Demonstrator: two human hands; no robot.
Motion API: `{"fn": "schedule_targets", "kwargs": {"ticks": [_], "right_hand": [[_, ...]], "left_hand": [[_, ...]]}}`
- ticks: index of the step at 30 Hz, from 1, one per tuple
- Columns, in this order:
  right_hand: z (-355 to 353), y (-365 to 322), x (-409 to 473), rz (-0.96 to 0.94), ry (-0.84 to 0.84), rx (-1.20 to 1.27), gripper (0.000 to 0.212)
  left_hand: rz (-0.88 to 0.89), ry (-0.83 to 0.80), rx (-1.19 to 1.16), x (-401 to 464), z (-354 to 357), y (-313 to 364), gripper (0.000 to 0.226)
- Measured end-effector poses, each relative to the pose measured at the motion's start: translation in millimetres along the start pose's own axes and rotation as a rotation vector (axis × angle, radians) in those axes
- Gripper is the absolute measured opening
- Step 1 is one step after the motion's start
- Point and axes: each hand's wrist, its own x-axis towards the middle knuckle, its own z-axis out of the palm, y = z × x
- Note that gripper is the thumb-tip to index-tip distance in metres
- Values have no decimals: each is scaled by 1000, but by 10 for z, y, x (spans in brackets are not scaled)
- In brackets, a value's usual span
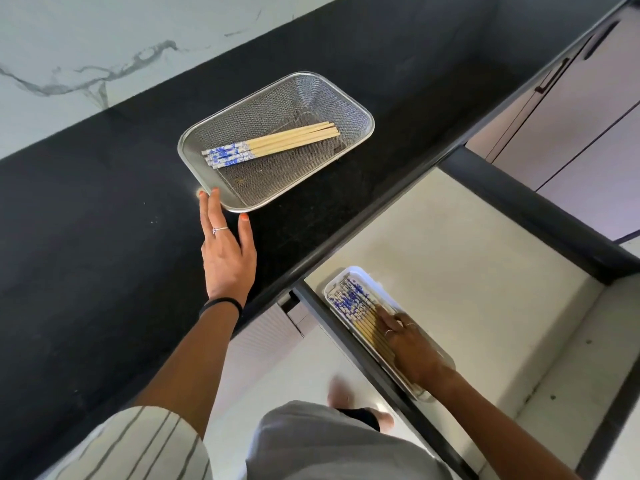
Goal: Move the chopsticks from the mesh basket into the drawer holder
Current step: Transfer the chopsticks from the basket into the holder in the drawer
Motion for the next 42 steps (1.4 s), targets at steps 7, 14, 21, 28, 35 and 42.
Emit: {"fn": "schedule_targets", "kwargs": {"ticks": [7,14,21,28,35,42], "right_hand": [[-15,-53,-4,66,-11,56,44],[-83,-48,16,-12,-68,291,42],[-79,-34,-17,0,-45,314,46],[-38,3,-29,-15,-108,248,46],[68,13,-69,-113,-5,117,38],[69,44,-106,70,-110,217,55]], "left_hand": [[-10,3,30,5,14,-1,56],[-15,2,51,6,24,-13,56],[-17,13,52,7,29,-5,56],[-25,9,58,1,30,4,56],[-30,7,67,1,37,6,56],[-35,13,61,0,39,5,57]]}}
